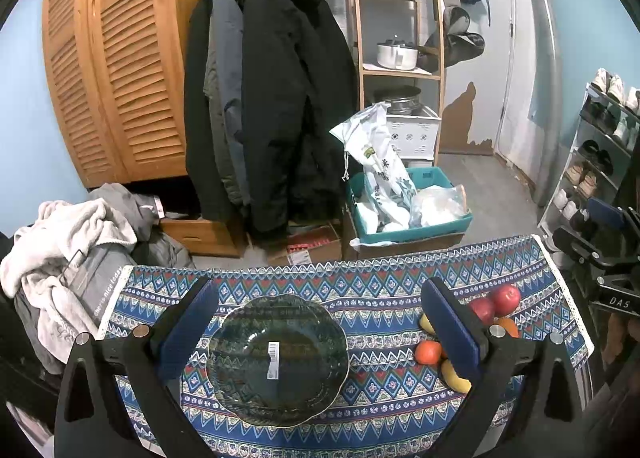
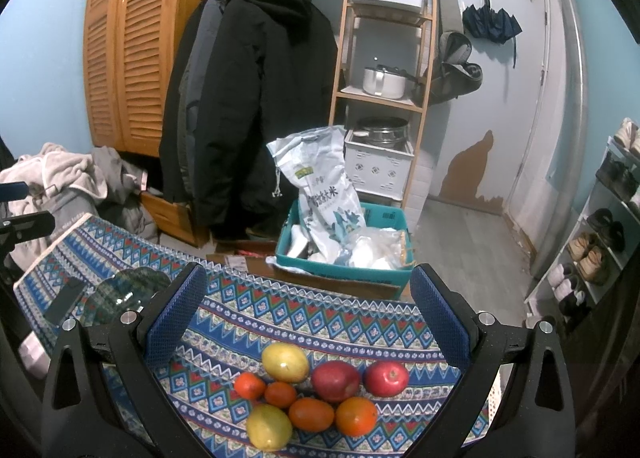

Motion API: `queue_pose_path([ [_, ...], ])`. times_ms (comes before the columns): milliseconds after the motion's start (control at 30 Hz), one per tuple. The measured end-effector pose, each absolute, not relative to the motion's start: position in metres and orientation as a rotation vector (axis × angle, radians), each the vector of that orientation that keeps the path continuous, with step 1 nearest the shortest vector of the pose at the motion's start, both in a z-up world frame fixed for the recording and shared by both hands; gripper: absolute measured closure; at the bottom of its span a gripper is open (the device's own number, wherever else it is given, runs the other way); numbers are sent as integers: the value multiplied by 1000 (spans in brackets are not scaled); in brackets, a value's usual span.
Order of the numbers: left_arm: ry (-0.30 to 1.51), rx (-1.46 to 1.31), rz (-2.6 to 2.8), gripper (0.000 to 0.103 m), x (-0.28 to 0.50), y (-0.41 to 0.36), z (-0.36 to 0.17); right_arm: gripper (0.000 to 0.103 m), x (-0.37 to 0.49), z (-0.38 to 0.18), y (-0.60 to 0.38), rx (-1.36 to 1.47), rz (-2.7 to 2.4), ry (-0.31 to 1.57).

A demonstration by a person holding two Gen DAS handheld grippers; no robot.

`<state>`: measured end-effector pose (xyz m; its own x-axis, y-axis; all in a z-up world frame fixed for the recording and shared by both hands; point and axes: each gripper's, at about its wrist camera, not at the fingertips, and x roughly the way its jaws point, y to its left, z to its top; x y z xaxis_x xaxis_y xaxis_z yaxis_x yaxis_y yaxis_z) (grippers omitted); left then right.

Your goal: Organize fruits

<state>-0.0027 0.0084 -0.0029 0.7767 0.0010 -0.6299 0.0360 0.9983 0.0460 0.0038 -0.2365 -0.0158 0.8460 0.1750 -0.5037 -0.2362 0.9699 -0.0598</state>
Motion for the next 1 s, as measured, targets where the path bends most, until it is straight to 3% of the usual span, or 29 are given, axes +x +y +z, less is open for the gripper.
queue_pose_path([
  [1000, 685, 57, -24, 1, -4, 3, -7, 3, 5, -25, -244, -77, 223, 547],
])
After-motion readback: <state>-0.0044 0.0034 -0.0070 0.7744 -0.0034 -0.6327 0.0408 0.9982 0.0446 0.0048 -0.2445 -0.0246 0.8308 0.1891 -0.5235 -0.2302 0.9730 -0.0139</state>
